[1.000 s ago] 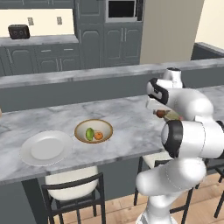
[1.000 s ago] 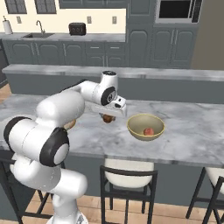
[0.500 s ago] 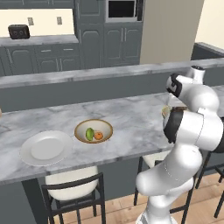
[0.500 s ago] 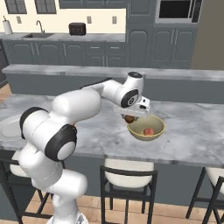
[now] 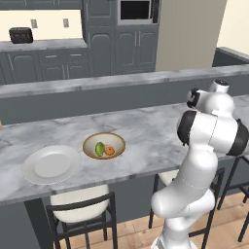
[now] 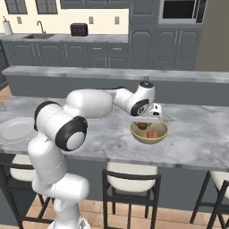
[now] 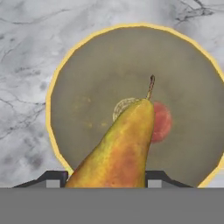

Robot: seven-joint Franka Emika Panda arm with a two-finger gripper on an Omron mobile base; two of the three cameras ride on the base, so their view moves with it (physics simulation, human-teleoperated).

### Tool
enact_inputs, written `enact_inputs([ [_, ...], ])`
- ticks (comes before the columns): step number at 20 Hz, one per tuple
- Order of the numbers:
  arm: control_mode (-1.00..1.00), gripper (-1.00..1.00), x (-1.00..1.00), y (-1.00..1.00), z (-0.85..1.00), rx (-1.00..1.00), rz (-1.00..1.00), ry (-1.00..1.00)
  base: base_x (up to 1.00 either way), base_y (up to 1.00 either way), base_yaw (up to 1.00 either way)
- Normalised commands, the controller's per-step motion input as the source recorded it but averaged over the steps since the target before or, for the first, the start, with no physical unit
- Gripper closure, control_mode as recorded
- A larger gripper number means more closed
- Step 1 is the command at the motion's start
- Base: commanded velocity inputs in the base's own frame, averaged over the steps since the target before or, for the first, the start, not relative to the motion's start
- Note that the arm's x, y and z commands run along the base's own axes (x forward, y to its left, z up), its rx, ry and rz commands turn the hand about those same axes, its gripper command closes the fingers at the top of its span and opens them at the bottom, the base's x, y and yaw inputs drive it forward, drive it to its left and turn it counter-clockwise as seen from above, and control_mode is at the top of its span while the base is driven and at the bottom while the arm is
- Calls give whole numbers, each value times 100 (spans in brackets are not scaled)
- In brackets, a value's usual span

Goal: Take the fruits from the plate on the dining counter and place two fruits in each bowl.

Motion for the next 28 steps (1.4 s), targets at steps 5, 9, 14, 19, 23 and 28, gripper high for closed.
enact_inputs([
  [5, -100, 100, 24, -10, -29, 0, 6, 10, 0, 0, 0],
  [9, -100, 100, 0, 58, -27, -3, 0, 9, 0, 0, 0],
  [14, -100, 100, 30, -4, -8, 0, 0, 0, 0, 0, 0],
  [19, -100, 100, 14, -14, -24, 0, 2, 0, 0, 0, 0],
  [23, -100, 100, 1, -19, -28, 6, 1, 0, 0, 0, 0],
  [28, -100, -100, 5, 0, -15, 2, 2, 0, 0, 0, 0],
])
